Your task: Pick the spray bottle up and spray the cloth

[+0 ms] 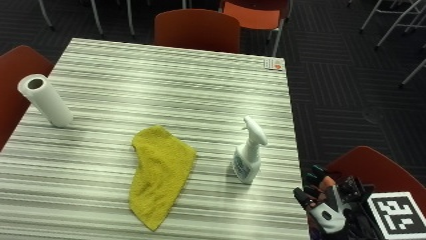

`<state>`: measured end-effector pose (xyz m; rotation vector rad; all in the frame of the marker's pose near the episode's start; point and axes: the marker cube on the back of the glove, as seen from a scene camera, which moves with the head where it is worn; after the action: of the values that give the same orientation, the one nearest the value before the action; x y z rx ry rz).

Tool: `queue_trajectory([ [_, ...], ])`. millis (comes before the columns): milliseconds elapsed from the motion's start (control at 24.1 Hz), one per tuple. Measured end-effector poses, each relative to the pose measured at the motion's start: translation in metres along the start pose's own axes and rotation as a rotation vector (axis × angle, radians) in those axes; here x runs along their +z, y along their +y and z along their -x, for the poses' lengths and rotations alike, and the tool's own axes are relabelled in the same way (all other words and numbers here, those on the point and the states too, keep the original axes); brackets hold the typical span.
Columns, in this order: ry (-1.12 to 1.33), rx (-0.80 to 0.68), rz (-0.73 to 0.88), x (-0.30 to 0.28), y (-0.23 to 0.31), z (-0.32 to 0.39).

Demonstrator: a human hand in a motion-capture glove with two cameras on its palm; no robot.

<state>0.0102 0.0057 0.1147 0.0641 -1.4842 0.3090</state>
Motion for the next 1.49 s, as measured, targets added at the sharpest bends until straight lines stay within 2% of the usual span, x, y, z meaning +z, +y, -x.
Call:
queue_trajectory([
  [332,0.130,0.131,-0.070,0.019,-0.039,-0.036],
  [539,0.171,0.124,-0.095,0.022,-0.075,-0.092],
  [913,0.200,0.123,-0.115,0.035,-0.103,-0.131],
  [1494,0.120,0.131,-0.162,0.044,-0.114,-0.136],
])
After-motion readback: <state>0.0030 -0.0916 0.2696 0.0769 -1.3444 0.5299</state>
